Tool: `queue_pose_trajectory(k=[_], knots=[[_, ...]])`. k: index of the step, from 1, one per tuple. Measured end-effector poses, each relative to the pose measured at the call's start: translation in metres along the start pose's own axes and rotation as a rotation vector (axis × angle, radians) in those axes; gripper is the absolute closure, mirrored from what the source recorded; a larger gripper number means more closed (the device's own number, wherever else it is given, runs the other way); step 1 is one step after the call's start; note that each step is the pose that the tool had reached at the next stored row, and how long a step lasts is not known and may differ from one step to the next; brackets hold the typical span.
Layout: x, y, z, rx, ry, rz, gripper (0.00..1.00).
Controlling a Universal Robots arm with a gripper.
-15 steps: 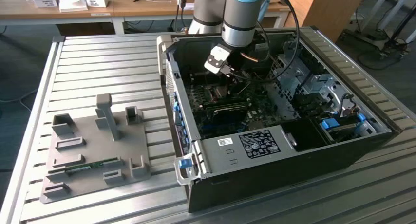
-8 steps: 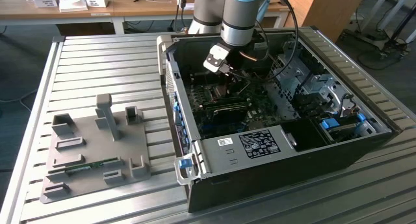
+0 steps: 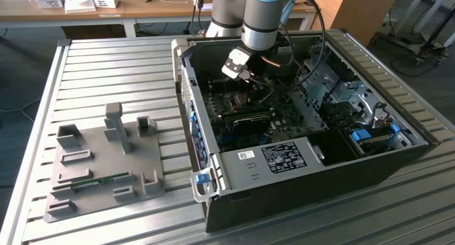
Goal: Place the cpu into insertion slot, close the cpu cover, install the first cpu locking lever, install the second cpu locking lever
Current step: 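Place the cpu into insertion slot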
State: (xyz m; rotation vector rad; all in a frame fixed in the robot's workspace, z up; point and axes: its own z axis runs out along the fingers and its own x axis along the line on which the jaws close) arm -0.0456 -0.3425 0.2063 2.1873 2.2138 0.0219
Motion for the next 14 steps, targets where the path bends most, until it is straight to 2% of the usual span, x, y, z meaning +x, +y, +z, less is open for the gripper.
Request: queue_pose_trajectory(k=[14], knots=[[0.0000,0.0000,-0.0001,0.0002,-0.0003,0.004,0.46]])
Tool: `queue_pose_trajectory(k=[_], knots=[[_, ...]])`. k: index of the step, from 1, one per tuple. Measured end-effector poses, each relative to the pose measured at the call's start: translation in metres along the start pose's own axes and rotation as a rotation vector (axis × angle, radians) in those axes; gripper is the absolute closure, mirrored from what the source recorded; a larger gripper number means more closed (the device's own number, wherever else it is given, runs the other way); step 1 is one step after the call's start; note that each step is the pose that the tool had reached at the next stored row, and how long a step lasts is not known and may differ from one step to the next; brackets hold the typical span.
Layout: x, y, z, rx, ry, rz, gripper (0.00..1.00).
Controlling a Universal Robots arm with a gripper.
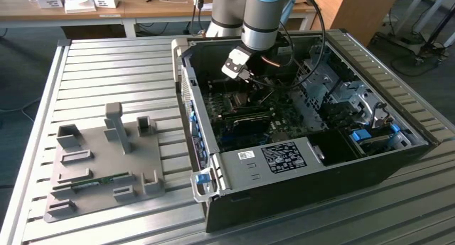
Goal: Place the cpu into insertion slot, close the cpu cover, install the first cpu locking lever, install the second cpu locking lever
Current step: 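Place the cpu into insertion slot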
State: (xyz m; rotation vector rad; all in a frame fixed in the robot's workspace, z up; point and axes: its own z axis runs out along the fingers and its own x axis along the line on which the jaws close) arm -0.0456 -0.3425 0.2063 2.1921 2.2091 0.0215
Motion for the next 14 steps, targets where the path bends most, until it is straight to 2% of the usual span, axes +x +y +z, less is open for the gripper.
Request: queue_pose_trajectory(k=[2,4,14], knots=[[0.0000,0.0000,0.0000,0.0001,0.0073,0.000,0.46],[0.0000,0.0000,0.0000,-0.0001,0.0104,0.000,0.46],[0.0032,0.0000,0.0001,0.0000,0.0109,0.002,0.46]])
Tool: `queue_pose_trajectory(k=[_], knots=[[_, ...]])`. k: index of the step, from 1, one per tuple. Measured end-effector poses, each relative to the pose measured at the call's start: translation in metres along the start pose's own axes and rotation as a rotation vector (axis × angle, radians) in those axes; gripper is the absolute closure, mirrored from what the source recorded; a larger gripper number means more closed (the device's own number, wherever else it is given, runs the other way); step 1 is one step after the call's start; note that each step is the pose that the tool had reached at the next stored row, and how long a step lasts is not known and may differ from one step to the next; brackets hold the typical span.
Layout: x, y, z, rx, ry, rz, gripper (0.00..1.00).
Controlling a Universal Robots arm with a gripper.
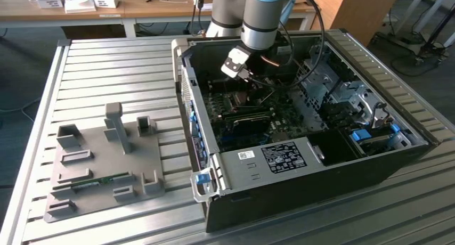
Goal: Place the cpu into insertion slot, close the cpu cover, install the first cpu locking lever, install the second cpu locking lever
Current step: 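Place the cpu into insertion slot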
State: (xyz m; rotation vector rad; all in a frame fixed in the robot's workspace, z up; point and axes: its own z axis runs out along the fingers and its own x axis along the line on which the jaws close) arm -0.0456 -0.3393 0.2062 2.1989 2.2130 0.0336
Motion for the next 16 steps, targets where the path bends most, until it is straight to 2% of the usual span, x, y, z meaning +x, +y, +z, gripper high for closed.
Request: queue_pose_trajectory(k=[16], knots=[[0.0016,-0.0002,0.0068,0.0020,-0.0005,0.010,0.46]])
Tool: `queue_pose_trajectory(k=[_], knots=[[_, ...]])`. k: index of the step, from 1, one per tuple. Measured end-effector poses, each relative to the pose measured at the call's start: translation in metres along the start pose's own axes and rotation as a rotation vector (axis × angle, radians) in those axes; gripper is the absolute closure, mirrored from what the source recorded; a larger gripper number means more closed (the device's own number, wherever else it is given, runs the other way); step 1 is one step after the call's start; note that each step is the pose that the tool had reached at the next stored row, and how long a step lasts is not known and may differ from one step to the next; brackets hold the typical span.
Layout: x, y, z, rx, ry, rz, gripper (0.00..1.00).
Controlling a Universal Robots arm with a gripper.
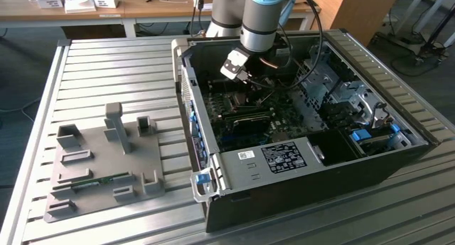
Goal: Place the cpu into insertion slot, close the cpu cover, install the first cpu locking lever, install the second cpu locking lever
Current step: 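Place the cpu into insertion slot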
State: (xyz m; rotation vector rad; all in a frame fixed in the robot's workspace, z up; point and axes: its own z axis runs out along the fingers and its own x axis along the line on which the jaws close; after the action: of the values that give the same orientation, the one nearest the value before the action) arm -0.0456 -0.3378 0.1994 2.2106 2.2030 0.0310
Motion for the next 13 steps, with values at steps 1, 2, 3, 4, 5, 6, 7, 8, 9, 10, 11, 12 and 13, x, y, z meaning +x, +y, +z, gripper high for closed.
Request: queue_pose_trajectory(k=[1,2,3,4,5,6,7,8,9,10,11,12,13], knots=[[0.0000,0.0000,0.0001,-0.0001,0.0002,0.000,0.46],[0.0000,0.0000,0.0004,-0.0002,0.0004,0.000,0.46],[0.0001,0.0000,0.0010,-0.0004,0.0008,0.000,0.46],[0.0001,0.0000,0.0016,0.0000,0.0006,0.000,0.46],[0.0000,0.0000,0.0019,0.0003,0.0003,0.000,0.46],[0.0000,0.0001,0.0021,0.0004,0.0002,0.000,0.46],[0.0001,0.0003,0.0022,0.0005,0.0002,0.000,0.46],[0.0001,0.0005,0.0022,0.0007,0.0001,0.000,0.46],[0.0001,0.0010,0.0024,0.0009,0.0002,0.000,0.46],[0.0001,0.0014,0.0025,0.0011,0.0003,0.000,0.46],[0.0001,0.0016,0.0025,0.0012,0.0003,0.000,0.46],[0.0001,0.0017,0.0026,0.0013,0.0002,0.000,0.46],[0.0001,0.0020,0.0028,0.0013,0.0005,0.000,0.46]])
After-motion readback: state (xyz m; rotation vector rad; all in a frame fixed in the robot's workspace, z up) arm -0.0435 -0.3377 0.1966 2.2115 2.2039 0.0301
